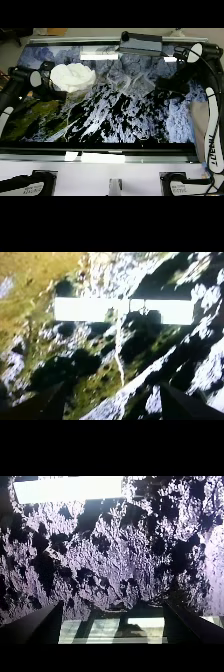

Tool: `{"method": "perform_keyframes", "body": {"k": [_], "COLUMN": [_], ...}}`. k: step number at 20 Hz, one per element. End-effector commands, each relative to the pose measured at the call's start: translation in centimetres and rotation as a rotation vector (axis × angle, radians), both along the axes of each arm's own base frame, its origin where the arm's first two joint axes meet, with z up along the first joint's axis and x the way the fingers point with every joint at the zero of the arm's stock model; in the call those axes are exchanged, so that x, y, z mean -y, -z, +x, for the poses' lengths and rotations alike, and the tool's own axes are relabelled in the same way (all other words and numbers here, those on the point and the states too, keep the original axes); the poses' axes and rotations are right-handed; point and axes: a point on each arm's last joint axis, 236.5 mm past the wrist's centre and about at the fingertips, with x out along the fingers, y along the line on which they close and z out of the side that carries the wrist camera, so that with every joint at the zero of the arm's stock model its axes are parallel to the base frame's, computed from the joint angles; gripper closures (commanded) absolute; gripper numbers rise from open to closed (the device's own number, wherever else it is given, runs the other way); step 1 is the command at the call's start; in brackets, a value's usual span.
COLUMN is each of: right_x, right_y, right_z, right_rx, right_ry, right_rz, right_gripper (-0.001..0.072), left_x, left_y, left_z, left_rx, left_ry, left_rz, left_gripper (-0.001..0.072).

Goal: Fold the shirts.

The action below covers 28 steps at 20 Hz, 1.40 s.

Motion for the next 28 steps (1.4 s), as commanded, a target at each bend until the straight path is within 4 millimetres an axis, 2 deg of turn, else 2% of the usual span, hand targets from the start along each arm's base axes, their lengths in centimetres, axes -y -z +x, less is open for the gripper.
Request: {"method": "perform_keyframes", "body": {"k": [1, 4, 6, 8, 10, 12, 15, 16, 19, 20, 21, 22, 23, 24, 25, 26, 27, 28], "right_x": [-0.1, -0.4, -0.4, -0.4, -0.5, -0.9, -2.1, -2.4, -3.6, -3.9, -4.2, -4.7, -5.0, -5.2, -5.1, -5.1, -5.2, -5.2], "right_y": [-0.3, -0.4, -0.4, -0.3, -0.2, -0.1, -0.1, -0.2, -0.3, -0.3, -0.4, -0.4, -0.5, -0.5, -0.5, -0.6, -0.7, -0.9], "right_z": [1.7, 2.2, 2.5, 3.0, 3.6, 4.3, 4.3, 4.2, 3.5, 3.2, 2.8, 2.3, 2.0, 1.8, 1.9, 2.3, 3.0, 3.7], "right_rx": [0.071, 0.096, 0.104, 0.121, 0.142, 0.162, 0.158, 0.155, 0.133, 0.123, 0.106, 0.090, 0.080, 0.081, 0.089, 0.110, 0.139, 0.171], "right_ry": [0.005, 0.004, 0.005, -0.012, -0.011, -0.008, -0.012, -0.020, -0.059, -0.063, -0.071, -0.085, -0.109, -0.132, -0.145, -0.155, -0.158, -0.150], "right_rz": [0.006, 0.017, 0.017, 0.014, 0.020, 0.037, 0.086, 0.101, 0.146, 0.158, 0.172, 0.191, 0.204, 0.206, 0.203, 0.201, 0.200, 0.201], "right_gripper": [0.0028, 0.0028, 0.0028, 0.0029, 0.0029, 0.0041, 0.0041, 0.0041, 0.0041, 0.0041, 0.0041, 0.0041, 0.0041, 0.0041, 0.0041, 0.0041, 0.0040, 0.0040], "left_x": [1.0, 1.5, -0.7, -4.2, -5.9, -5.8, -4.9, -4.3, -2.4, -2.2, -2.0, -1.7, -1.4, -1.0, -0.3, 1.0, 2.8, 5.2], "left_y": [0.0, 0.9, 1.3, 2.0, 4.1, 6.7, 10.2, 10.7, 9.7, 9.4, 9.1, 8.6, 7.4, 4.7, 0.9, -4.5, -10.1, -16.4], "left_z": [3.3, 7.0, 10.7, 14.3, 15.7, 16.2, 16.9, 17.8, 20.7, 21.3, 21.6, 21.8, 22.0, 22.3, 22.6, 22.2, 20.9, 18.4], "left_rx": [0.119, 0.223, 0.282, 0.280, 0.202, 0.125, 0.091, 0.119, 0.262, 0.299, 0.316, 0.322, 0.339, 0.392, 0.474, 0.581, 0.682, 0.790], "left_ry": [0.008, -0.108, -0.321, -0.607, -0.771, -0.830, -0.852, -0.848, -0.734, -0.722, -0.721, -0.713, -0.694, -0.622, -0.498, -0.318, -0.137, 0.050], "left_rz": [-0.037, -0.115, -0.219, -0.437, -0.641, -0.768, -0.778, -0.793, -0.821, -0.818, -0.821, -0.830, -0.835, -0.826, -0.792, -0.735, -0.674, -0.610], "left_gripper": [0.0022, 0.0021, 0.0022, 0.0020, 0.0013, 0.0013, 0.0013, 0.0013, 0.0041, 0.0087, 0.0520, 0.0676, 0.0673, 0.0674, 0.0674, 0.0674, 0.0674, 0.0674]}}
